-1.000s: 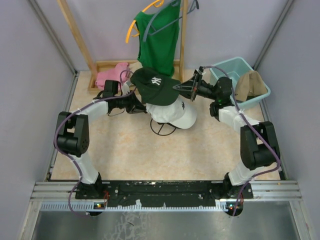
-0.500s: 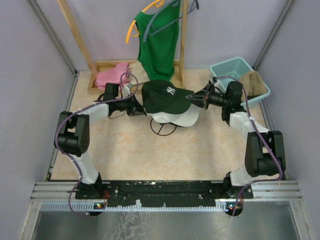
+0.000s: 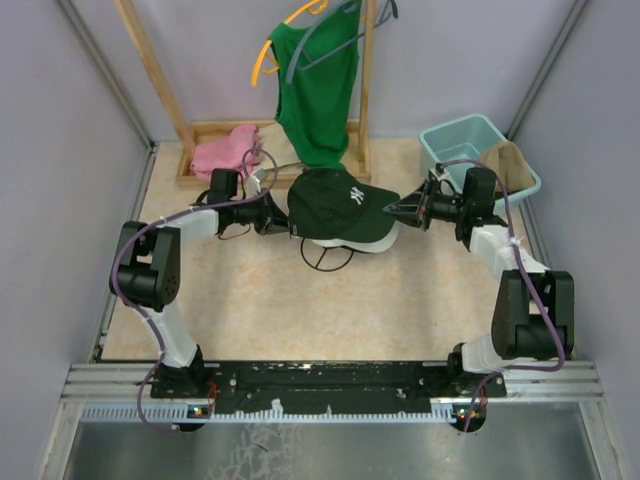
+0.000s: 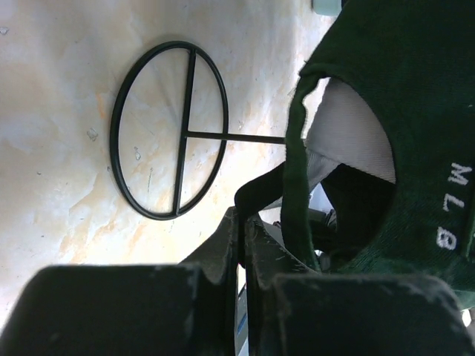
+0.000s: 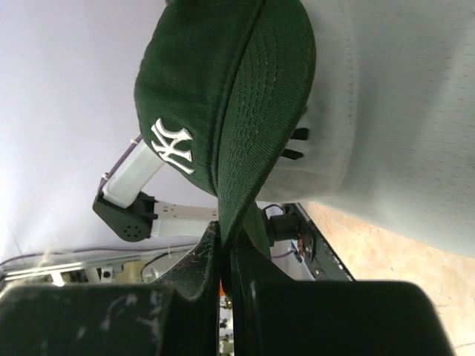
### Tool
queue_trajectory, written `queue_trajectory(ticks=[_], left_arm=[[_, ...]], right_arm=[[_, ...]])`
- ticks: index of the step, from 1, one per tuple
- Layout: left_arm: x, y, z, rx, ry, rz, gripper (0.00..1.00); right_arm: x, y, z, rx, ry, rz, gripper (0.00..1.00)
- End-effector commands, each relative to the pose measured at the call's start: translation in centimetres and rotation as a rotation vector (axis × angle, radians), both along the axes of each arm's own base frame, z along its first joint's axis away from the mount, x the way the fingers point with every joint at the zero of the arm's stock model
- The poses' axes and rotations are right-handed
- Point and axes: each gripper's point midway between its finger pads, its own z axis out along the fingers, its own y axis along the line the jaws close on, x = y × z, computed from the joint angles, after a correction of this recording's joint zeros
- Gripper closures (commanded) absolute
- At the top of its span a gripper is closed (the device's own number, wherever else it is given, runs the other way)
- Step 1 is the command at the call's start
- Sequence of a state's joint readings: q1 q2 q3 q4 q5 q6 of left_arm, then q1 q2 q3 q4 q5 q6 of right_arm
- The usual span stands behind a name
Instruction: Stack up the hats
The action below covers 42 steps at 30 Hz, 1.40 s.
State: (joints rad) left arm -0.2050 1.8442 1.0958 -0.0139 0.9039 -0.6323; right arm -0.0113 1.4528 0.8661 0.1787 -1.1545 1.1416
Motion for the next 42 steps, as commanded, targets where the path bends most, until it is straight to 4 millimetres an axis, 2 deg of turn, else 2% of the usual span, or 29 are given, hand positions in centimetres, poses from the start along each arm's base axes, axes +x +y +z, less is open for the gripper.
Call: queue_trajectory(ticks=[1,18,25,27,28,30,34,42], left_arm=[[-1.2,0.9,-3.4,0.046,0.086,0.019,0.97],[-2.5,1.2,-5.7,0.070,0.141,0.008,0.99],[-3.0,1.4,-6.3,0.086,0.157,0.003,1.00],[-3.1,1.5,-6.5,0.089,0.160,0.003,1.00],[-3.2,1.5,-6.5,0.087,0.160,0.002,1.00],[-3.1,1.4,-6.3,0.083,0.157,0.002,1.00],[-2.6,1.1,-5.2,0.067,0.129,-0.006,1.00],[-2.0,0.7,-3.4,0.037,0.089,-0.029,0.98]], right_arm=[[-0.6,-1.4,-0.6,-0.040,-0.028,0.002,1.00],[0.6,-4.6,-7.4,-0.188,0.037,-0.049,1.00],[1.7,-6.0,-10.0,-0.269,0.077,-0.093,1.00],[1.9,-6.4,-10.7,-0.312,0.092,-0.098,0.97],[2.0,-6.6,-10.9,-0.333,0.093,-0.099,0.94],[2.2,-6.9,-11.2,-0.366,0.095,-0.103,0.83],[2.6,-7.2,-10.8,-0.385,0.084,-0.117,0.70],[3.2,-7.7,-9.4,-0.425,0.045,-0.152,0.64]])
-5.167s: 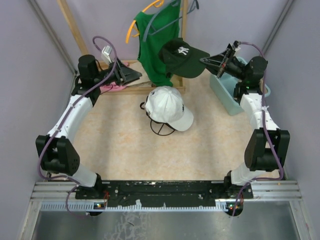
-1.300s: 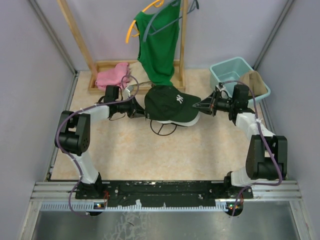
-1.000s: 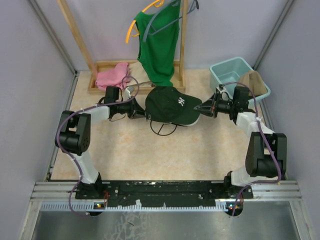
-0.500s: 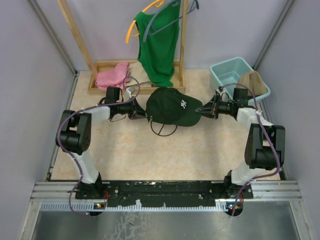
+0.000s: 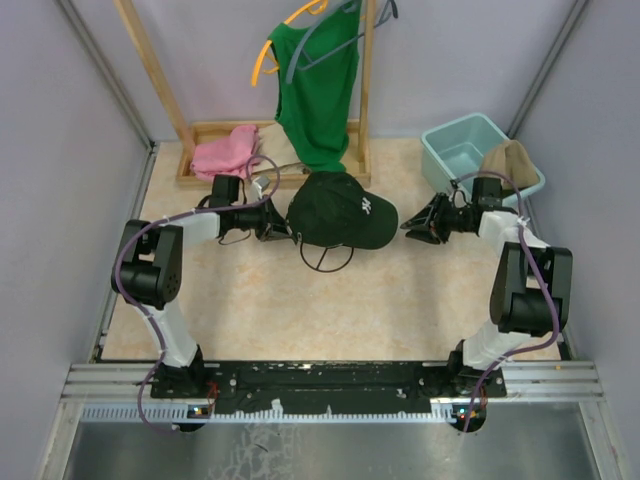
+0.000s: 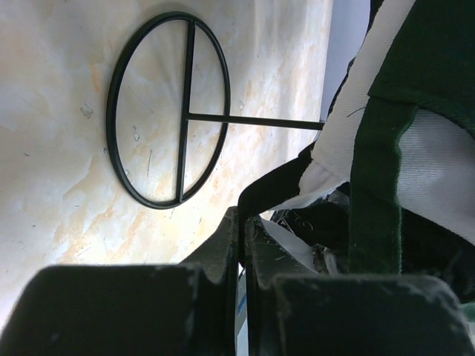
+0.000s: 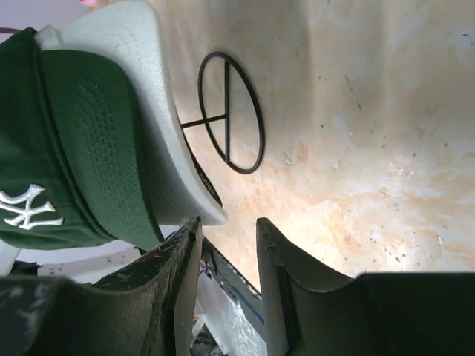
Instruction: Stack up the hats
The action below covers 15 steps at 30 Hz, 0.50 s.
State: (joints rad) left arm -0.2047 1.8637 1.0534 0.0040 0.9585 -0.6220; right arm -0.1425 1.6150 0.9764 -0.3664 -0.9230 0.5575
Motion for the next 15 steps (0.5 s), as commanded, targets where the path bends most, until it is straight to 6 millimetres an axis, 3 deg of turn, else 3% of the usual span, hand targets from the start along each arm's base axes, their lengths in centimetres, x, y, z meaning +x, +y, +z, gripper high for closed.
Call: queue_trajectory(ticks=[1,9,15], left_arm=[[-0.4,0.8,-1.8,0.064,0.041,0.013,0.96],[0.8,0.7,1.1,0.041,-0.027,0.056,0.76],[1.6,0.9,3.7,0.017,-0.077,0.088,0.64]], right_arm=[[1.6,-1.1,1.8,-0.071,-0.081,-0.028,0.64],[2.1,-0.5,6.2,-0.074,-0.176,-0.003,0.62],[2.5,1.3,10.2,-0.064,-0.253,0.019,0.50]])
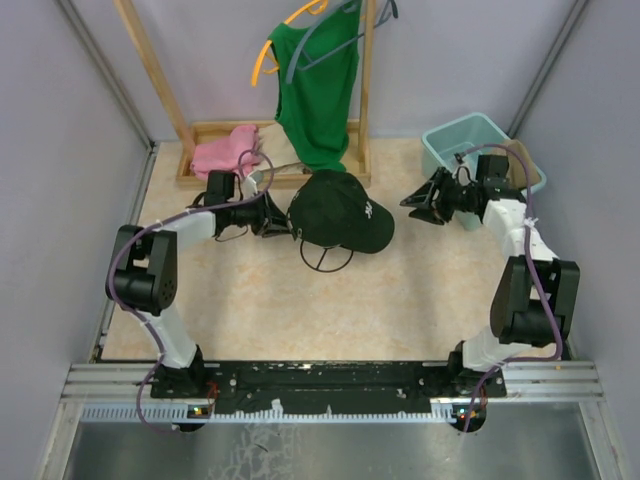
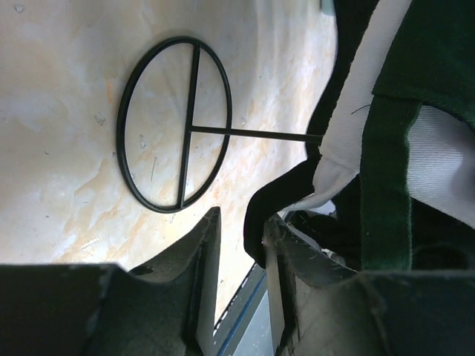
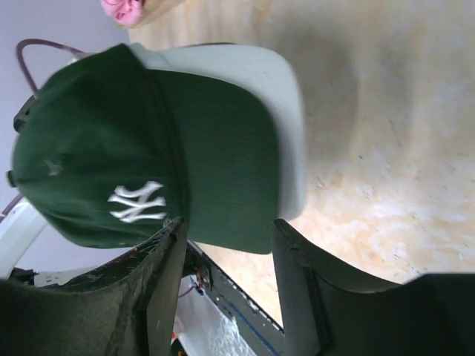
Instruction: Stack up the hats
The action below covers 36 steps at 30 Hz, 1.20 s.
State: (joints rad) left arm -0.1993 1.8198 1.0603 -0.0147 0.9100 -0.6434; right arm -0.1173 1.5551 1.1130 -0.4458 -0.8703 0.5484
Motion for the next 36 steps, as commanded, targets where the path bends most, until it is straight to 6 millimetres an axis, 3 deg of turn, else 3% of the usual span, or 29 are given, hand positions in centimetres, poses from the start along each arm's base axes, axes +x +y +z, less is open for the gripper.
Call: queue_trajectory(ticks=[1,4,9,18,25,31,36], left_arm=[[0.9,0.5,2.8,-0.007,-0.060,0.046,0.62],[0.9,0.6,3.2,-0.025,-0.054,0.057,0.58],[0.6,0.7,3.7,-0.098,-0.056,0.083,0.57],[0.2,0.8,6.5,-0.312,-0.101,0.116,0.53],[-0.2,1.7,8.7,-0.475,-0.125,0.139,0.50],[-0.6,2.2,10.0,-0.569,-0.149,0.144,0.50],[-0.6,3.4,9.5,-0.540,-0.158,0.169,0.49]], right_arm=[[0.9,1.5,5.9,-0.004,-0.147,0.025,0.48],[1.6,1.8,7.4,0.005,-0.171,0.017,0.42],[2.8,1.8,9.5,0.002,-0.207,0.020,0.41],[3.3,1.4,10.2,-0.032,-0.205,-0.004,0.41],[5.7,0.0,10.8,-0.132,-0.210,-0.052,0.39],[9.0,-3.1,10.8,-0.313,-0.216,-0.156,0.33],[11.2,-8.1,10.7,-0.556,-0.177,-0.313,0.25]])
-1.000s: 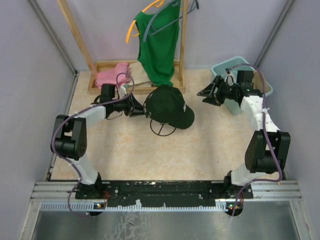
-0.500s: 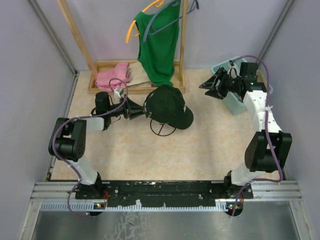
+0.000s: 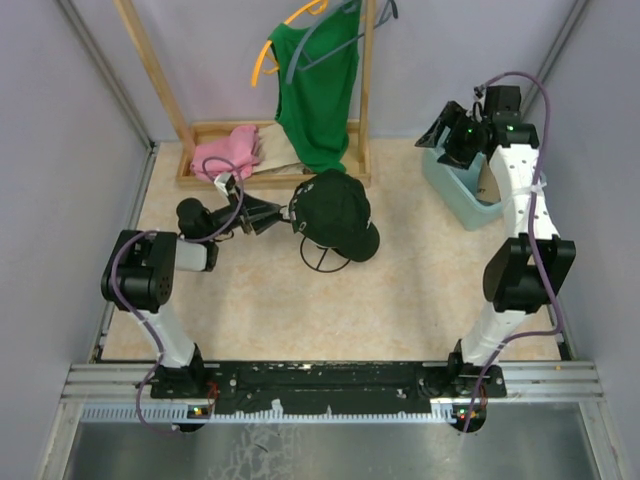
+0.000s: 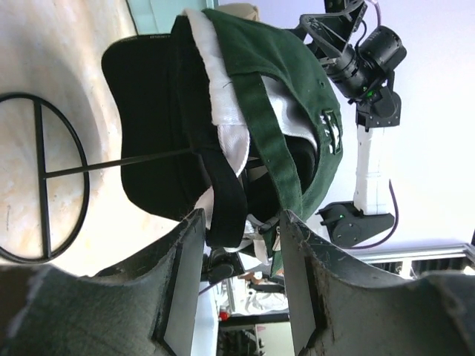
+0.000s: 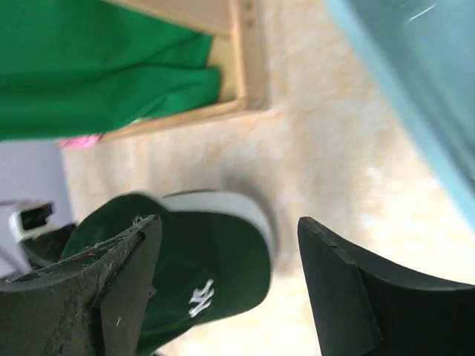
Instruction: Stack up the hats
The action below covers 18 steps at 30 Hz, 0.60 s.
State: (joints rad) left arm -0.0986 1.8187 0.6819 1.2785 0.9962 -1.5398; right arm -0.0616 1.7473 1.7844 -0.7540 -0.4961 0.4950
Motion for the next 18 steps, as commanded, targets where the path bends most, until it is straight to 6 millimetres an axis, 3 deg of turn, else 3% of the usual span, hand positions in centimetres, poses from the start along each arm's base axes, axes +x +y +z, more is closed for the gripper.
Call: queue_trajectory(ticks=[1,10,13,18], left_arm=[[-0.4,1.3,0.8,0.010,-0.068,0.011,0.48],[0.8,2.9,-3.9,0.346,-0.010,0.050,0.45],[1.1,3.5,-4.1,0.441,-0.034,0.055,0.43],[0.8,3.5,-5.1,0.431,-0.019,0.046,0.43]], right_arm=[[1.8,-5.7,0.7,-0.272,0.009,-0.189,0.23],[1.1,-12.7,1.5,-0.573,0.090,-0.408,0.01],[0.6,-14.2,2.0,-0.660,0.106,-0.428,0.01],[0.1,-16.0,2.8,-0.761,0.116,-0.471,0.01]])
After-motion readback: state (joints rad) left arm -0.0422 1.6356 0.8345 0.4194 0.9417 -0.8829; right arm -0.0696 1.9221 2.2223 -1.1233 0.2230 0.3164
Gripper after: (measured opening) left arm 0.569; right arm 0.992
